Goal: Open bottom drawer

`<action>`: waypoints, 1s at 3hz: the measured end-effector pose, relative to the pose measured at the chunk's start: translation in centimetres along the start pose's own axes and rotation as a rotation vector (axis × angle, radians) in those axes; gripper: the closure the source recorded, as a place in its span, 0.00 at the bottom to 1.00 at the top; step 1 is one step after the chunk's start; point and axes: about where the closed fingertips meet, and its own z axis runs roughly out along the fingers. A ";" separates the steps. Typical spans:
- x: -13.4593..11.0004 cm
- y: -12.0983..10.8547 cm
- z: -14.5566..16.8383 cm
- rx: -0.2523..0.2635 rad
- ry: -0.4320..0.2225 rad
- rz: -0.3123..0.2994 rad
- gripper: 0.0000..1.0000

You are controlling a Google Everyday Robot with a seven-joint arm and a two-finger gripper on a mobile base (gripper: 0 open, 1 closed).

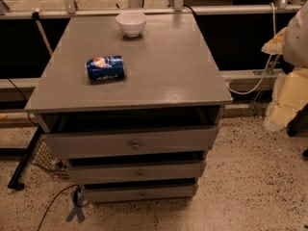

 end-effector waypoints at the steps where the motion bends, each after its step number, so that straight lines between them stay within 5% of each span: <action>1: 0.0 0.0 0.0 0.000 0.000 0.000 0.00; 3: 1.5 6.5 6.5 -0.187 -0.143 0.017 0.00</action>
Offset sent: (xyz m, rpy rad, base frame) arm -0.0394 0.0086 -0.0675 0.1264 0.1867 0.0808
